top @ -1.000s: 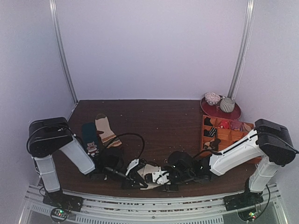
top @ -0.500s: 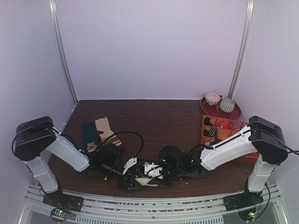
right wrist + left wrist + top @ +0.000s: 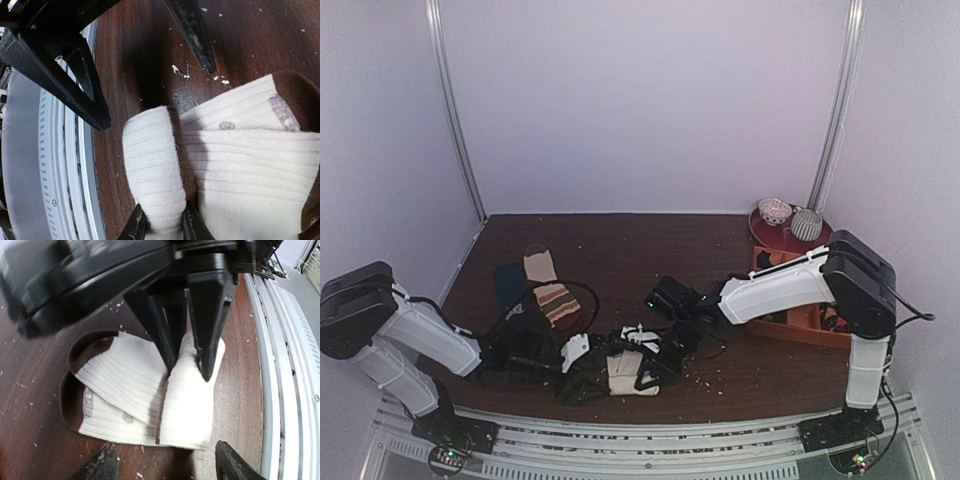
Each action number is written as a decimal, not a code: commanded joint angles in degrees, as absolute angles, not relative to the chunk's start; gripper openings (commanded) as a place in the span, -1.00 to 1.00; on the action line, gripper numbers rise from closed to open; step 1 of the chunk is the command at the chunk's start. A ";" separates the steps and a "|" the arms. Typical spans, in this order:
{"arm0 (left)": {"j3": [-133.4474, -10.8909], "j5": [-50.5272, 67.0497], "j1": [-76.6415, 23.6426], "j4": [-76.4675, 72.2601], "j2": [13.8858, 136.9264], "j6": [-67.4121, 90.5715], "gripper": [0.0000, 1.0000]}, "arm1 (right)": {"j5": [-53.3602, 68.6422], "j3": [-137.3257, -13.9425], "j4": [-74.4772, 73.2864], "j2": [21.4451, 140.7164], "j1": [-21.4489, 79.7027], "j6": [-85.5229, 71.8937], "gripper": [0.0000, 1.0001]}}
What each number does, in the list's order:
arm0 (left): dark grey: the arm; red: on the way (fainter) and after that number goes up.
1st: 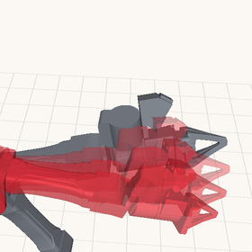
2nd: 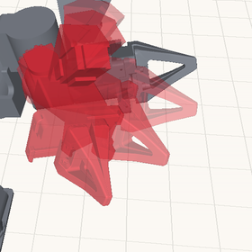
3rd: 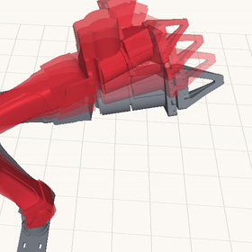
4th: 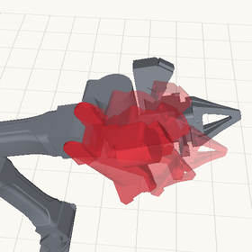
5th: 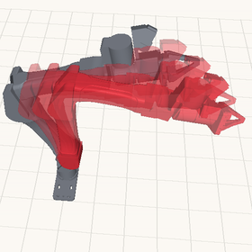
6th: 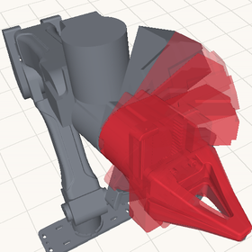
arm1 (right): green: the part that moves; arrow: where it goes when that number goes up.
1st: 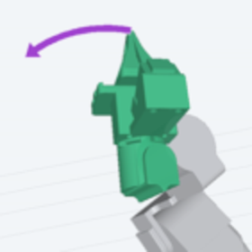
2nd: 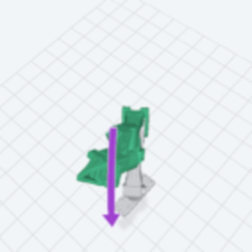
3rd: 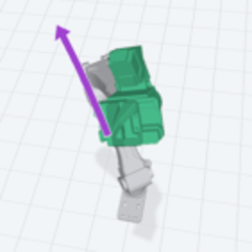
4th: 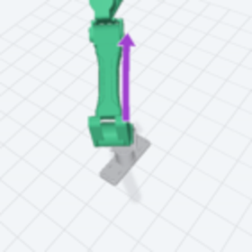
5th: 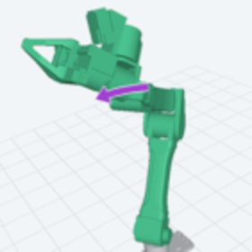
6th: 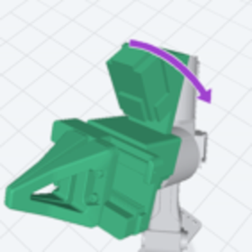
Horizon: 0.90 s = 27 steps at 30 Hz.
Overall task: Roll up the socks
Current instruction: Roll a pair of socks at the center of the board.
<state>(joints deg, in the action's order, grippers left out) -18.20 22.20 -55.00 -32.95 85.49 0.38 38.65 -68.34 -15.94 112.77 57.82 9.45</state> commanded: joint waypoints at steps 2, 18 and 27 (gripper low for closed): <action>-19.03 22.06 -55.21 -43.65 87.56 -3.82 0.32 | 42.12 -69.19 -31.03 119.15 55.65 3.96 -0.59; -21.19 24.73 -61.50 -49.35 97.73 -0.85 0.20 | 44.21 -71.81 -31.51 123.26 53.54 0.27 -0.59; -23.46 22.32 -61.68 -46.62 101.70 0.97 -0.41 | 45.35 -71.21 -30.36 123.01 53.45 -0.96 -0.60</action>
<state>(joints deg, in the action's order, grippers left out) -21.21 22.00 -60.86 -48.77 99.11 -0.30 51.81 -73.97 -25.02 118.91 53.58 0.62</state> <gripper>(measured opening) 0.319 0.206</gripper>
